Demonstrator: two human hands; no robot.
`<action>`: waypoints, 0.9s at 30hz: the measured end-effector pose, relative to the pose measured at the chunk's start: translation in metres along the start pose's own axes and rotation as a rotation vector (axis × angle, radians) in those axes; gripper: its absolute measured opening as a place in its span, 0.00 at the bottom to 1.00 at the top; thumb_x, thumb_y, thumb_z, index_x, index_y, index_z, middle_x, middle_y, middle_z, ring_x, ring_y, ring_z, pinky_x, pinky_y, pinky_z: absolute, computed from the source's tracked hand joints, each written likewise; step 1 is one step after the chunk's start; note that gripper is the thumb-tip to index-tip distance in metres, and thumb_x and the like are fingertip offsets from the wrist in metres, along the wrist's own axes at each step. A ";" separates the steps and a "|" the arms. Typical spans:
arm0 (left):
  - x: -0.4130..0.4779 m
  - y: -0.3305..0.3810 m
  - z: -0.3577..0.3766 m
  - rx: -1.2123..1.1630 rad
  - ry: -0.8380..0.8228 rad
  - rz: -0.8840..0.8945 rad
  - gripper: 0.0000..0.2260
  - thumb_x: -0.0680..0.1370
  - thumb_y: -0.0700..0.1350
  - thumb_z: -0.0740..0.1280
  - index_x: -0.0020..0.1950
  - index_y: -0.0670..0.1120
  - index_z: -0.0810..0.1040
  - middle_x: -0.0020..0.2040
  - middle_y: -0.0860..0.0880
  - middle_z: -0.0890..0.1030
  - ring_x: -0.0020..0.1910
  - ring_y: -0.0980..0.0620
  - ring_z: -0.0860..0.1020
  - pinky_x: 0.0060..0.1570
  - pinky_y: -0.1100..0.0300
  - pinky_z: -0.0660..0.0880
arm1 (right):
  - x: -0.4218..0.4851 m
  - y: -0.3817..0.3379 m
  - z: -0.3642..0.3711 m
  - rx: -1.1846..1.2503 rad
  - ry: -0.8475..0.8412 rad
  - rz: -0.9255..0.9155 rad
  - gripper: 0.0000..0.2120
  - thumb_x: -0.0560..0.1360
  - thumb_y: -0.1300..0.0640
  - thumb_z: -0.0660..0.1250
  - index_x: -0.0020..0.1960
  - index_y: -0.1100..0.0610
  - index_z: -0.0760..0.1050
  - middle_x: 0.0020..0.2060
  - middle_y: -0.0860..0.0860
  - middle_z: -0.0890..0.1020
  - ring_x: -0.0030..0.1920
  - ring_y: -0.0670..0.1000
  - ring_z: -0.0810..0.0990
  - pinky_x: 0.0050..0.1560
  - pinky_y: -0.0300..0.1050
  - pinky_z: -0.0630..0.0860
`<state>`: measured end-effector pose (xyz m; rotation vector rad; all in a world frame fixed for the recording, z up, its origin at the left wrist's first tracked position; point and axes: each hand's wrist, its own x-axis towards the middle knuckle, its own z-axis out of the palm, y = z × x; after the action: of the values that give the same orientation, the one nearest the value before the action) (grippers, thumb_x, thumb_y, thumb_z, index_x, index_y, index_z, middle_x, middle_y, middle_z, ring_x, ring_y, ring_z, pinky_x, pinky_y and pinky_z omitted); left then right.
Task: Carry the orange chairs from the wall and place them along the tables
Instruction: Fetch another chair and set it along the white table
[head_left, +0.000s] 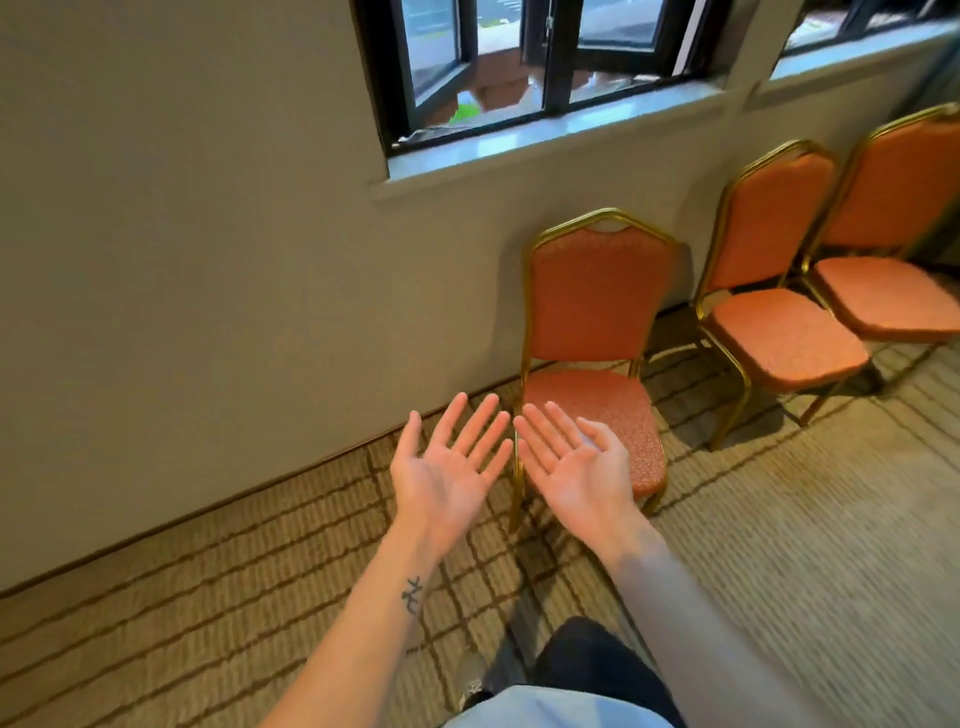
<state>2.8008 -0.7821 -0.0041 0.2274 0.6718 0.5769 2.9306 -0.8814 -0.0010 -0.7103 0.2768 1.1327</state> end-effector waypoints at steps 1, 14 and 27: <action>0.015 0.010 0.012 0.016 -0.006 -0.024 0.27 0.83 0.62 0.57 0.74 0.45 0.72 0.69 0.38 0.78 0.68 0.37 0.77 0.73 0.40 0.66 | 0.015 -0.008 0.009 0.008 0.010 -0.018 0.22 0.80 0.54 0.58 0.71 0.62 0.71 0.62 0.62 0.81 0.63 0.62 0.81 0.72 0.57 0.69; 0.274 0.084 0.131 0.139 -0.049 -0.128 0.26 0.82 0.60 0.58 0.74 0.46 0.71 0.69 0.38 0.78 0.69 0.37 0.76 0.73 0.41 0.66 | 0.257 -0.136 0.073 0.098 0.090 -0.147 0.22 0.80 0.55 0.56 0.71 0.62 0.71 0.61 0.61 0.82 0.63 0.61 0.81 0.72 0.56 0.69; 0.502 0.109 0.258 0.325 -0.100 -0.274 0.27 0.83 0.61 0.55 0.75 0.46 0.70 0.70 0.40 0.78 0.69 0.38 0.76 0.75 0.41 0.64 | 0.409 -0.252 0.111 0.203 0.190 -0.293 0.20 0.82 0.55 0.55 0.70 0.60 0.72 0.61 0.60 0.82 0.62 0.60 0.82 0.70 0.57 0.71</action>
<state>3.2381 -0.4099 -0.0269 0.4563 0.6841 0.1904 3.3121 -0.5717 -0.0444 -0.6543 0.4275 0.7475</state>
